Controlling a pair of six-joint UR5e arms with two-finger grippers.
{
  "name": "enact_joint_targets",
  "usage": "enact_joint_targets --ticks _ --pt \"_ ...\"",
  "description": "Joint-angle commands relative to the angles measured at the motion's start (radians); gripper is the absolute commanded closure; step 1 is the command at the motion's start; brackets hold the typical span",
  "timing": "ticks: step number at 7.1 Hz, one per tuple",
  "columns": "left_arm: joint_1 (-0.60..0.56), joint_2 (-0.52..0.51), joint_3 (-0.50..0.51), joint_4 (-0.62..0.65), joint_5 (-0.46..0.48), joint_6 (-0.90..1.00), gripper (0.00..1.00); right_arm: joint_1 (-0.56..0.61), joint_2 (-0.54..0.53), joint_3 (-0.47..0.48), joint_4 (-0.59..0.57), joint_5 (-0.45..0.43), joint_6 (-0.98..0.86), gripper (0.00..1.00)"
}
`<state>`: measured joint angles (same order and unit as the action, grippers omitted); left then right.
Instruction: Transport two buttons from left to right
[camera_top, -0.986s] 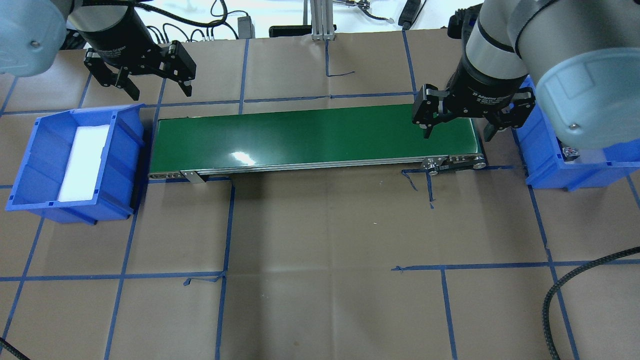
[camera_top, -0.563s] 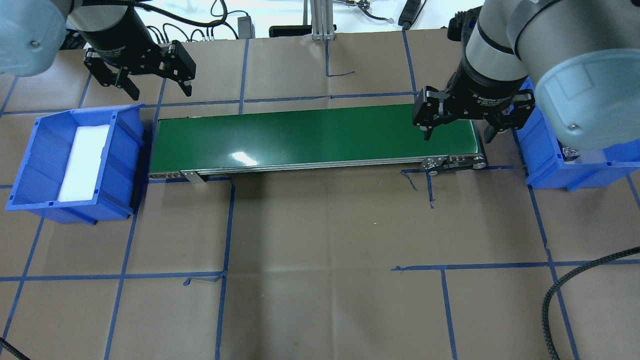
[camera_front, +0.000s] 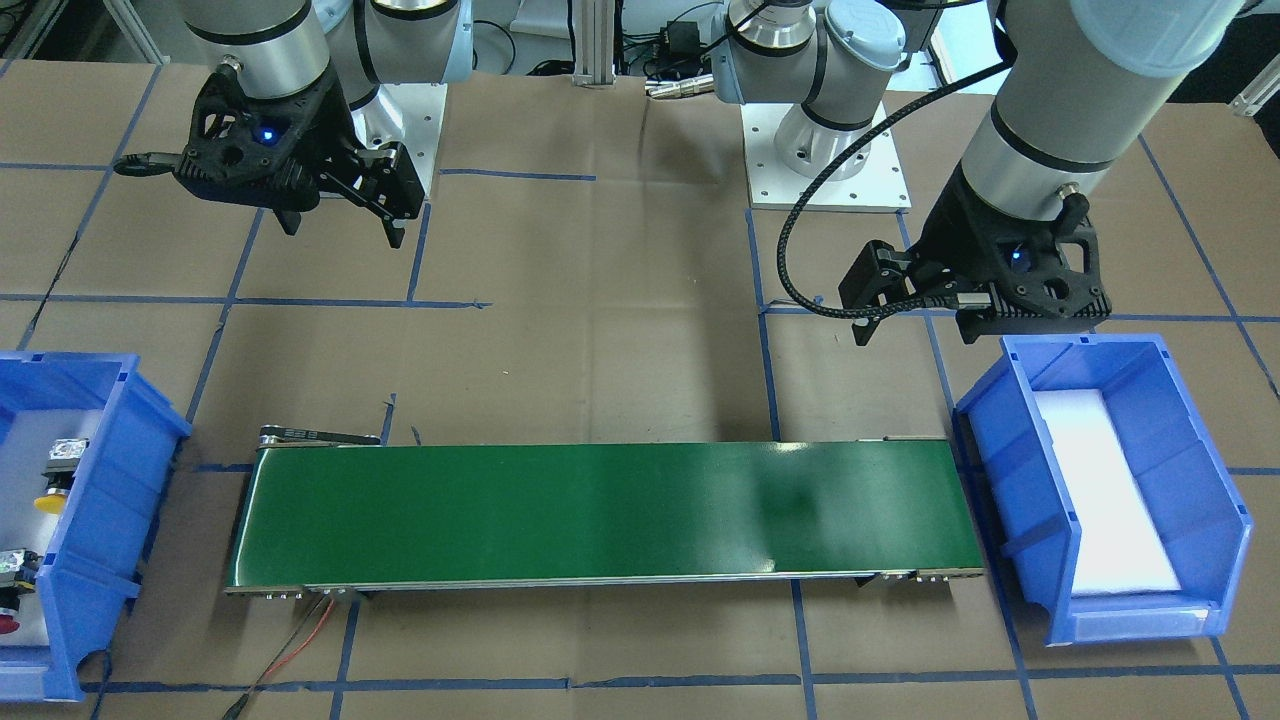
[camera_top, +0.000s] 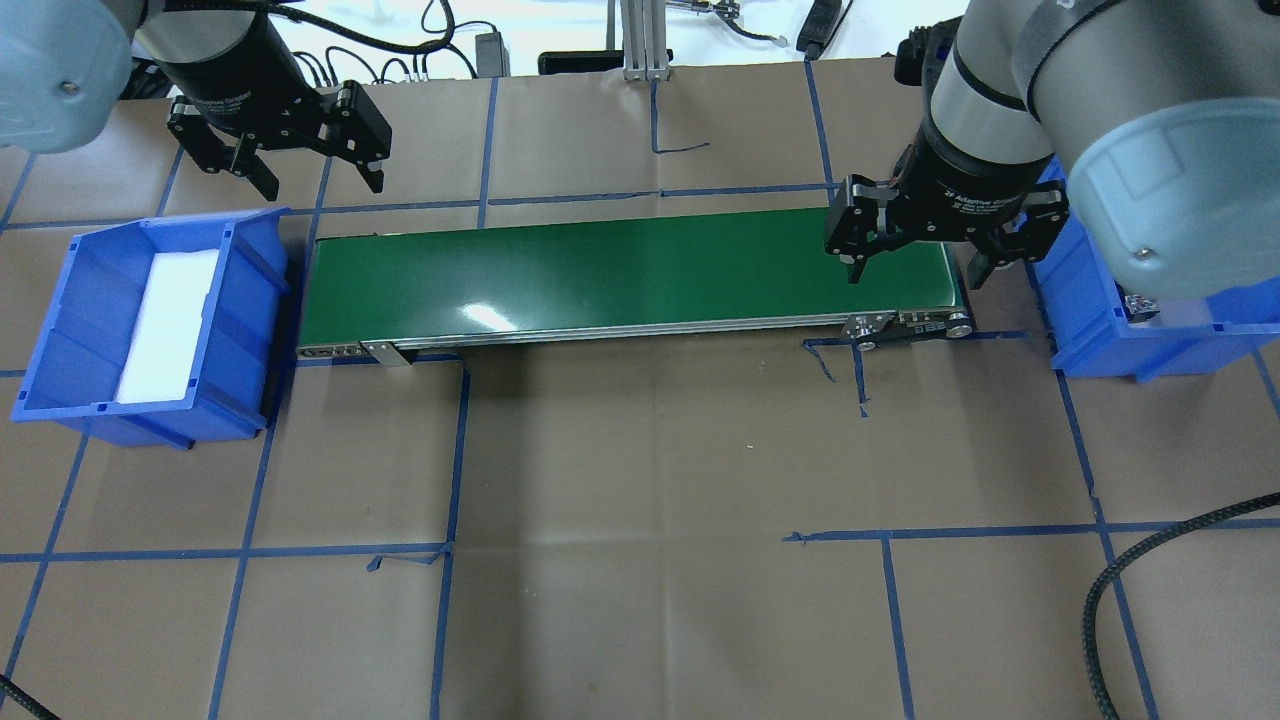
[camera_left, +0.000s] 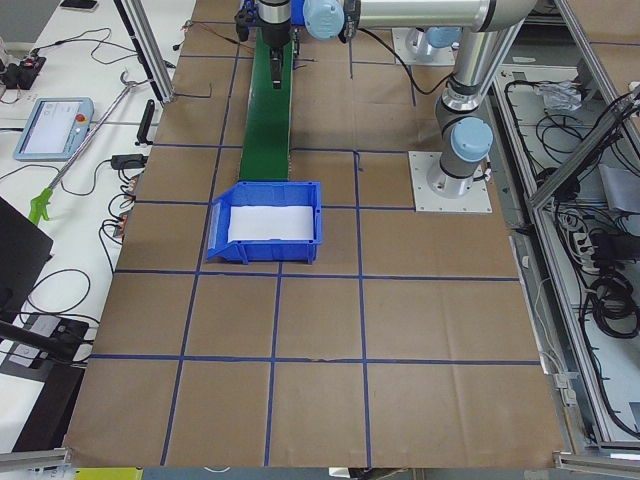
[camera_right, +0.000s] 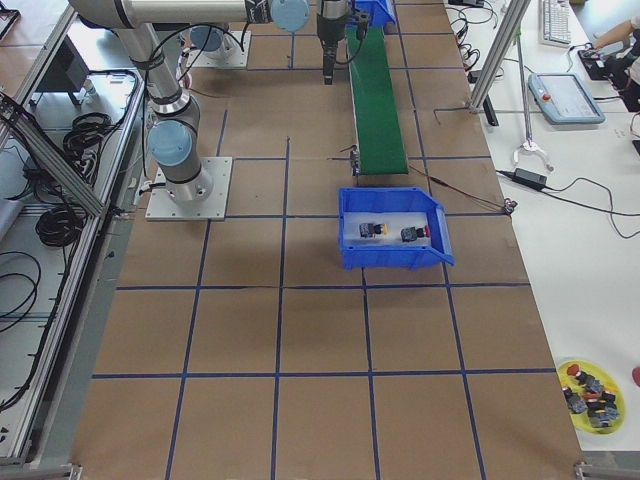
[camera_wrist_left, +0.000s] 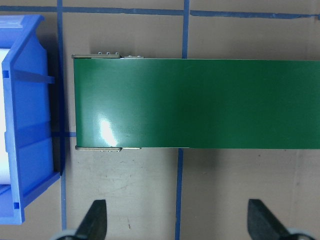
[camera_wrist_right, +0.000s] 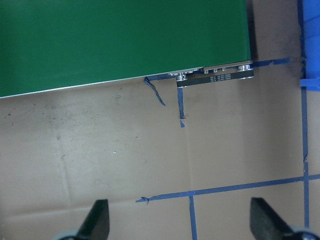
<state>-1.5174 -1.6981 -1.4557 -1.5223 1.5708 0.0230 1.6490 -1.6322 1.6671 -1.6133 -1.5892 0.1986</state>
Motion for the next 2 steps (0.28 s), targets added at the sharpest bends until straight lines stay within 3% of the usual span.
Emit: enact_joint_targets --ticks 1,2 --pt "0.0 0.0 0.0 0.001 0.0 0.0 0.0 0.0 0.005 -0.001 0.001 0.003 0.004 0.0" --pt "0.0 0.0 0.0 0.001 0.0 0.0 0.0 0.0 0.005 -0.001 0.003 0.002 0.002 0.0"
